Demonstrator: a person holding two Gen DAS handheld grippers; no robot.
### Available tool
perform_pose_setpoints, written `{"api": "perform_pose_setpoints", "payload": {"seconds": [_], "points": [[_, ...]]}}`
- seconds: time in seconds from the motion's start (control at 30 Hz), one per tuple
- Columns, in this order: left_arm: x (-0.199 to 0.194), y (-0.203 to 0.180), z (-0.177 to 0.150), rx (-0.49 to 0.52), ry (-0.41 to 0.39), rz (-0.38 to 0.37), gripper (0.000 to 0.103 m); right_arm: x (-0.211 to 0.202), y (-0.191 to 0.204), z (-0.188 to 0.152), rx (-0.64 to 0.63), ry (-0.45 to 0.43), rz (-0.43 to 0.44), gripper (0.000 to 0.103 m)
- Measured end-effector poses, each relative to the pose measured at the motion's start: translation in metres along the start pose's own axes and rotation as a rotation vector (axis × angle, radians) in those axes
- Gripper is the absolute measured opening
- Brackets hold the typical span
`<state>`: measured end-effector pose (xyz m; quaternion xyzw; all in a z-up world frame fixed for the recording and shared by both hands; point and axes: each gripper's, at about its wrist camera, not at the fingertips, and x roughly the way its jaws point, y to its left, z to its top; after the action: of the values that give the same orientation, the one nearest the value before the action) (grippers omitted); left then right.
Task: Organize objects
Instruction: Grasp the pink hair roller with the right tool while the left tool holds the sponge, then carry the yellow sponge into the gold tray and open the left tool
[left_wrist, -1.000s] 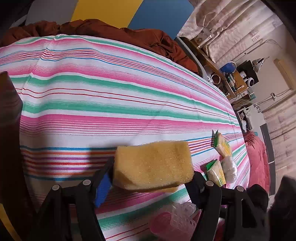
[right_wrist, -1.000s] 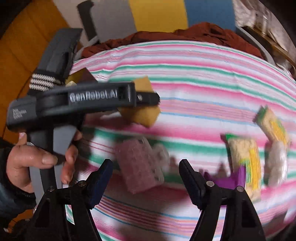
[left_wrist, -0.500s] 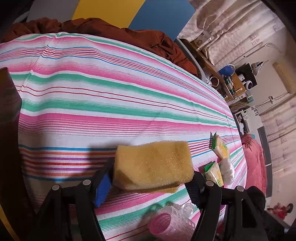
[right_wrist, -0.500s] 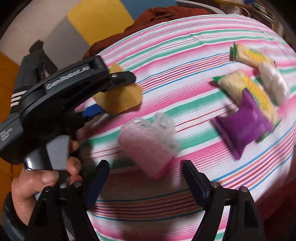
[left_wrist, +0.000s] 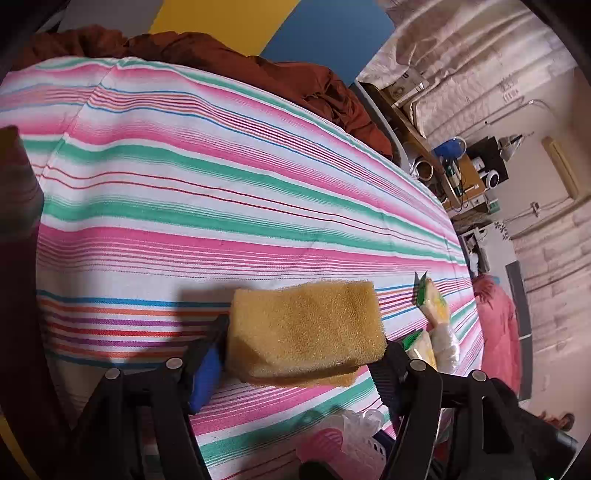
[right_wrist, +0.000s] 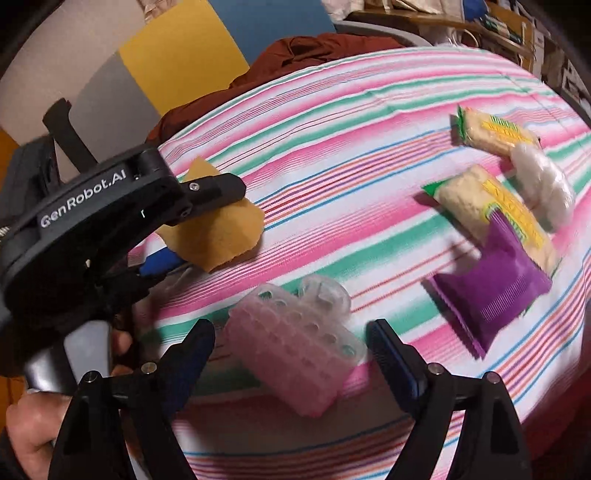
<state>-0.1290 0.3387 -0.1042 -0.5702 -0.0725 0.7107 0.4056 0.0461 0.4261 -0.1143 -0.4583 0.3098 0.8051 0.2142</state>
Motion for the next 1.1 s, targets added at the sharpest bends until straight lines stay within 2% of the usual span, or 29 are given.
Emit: {"api": "perform_pose_setpoints", "payload": {"seconds": [0.03,0.07,0.2,0.3,0.4,0.43,0.5,0.57,0.77,1.0,1.1], "points": [[0.000,0.000,-0.001,0.005,-0.002,0.003,0.071,-0.001,-0.001,-0.001,-0.020,-0.003,-0.011,0.076],[0.000,-0.001,-0.002,0.011,-0.004,0.005,0.071,-0.002,-0.003,-0.002,-0.034,-0.006,-0.009,0.075],[0.000,-0.003,-0.004,0.031,-0.012,0.018,0.071,-0.011,-0.010,-0.013,-0.145,-0.005,0.000,0.075],[0.000,-0.007,-0.006,0.050,-0.027,0.041,0.071,-0.011,-0.013,-0.016,-0.148,0.000,0.012,0.075],[0.003,-0.014,-0.010,0.093,-0.040,0.082,0.072,-0.008,-0.012,-0.015,-0.146,-0.018,-0.039,0.075],[0.003,-0.016,-0.011,0.107,-0.044,0.093,0.072,-0.002,0.002,-0.016,-0.140,-0.028,-0.047,0.075],[0.004,-0.020,-0.015,0.140,-0.059,0.119,0.072,-0.002,0.002,-0.018,-0.129,-0.041,-0.046,0.075],[0.005,-0.022,-0.018,0.161,-0.070,0.134,0.072,-0.018,-0.018,-0.023,-0.158,-0.055,-0.063,0.075],[0.005,-0.029,-0.024,0.217,-0.089,0.183,0.071,0.003,-0.014,-0.018,-0.211,-0.084,-0.120,0.075],[-0.012,-0.036,-0.032,0.256,-0.142,0.257,0.069,0.003,-0.017,-0.014,-0.209,-0.097,-0.118,0.075],[-0.026,-0.037,-0.036,0.254,-0.170,0.256,0.069,0.001,-0.014,-0.016,-0.224,-0.110,-0.129,0.075]]}}
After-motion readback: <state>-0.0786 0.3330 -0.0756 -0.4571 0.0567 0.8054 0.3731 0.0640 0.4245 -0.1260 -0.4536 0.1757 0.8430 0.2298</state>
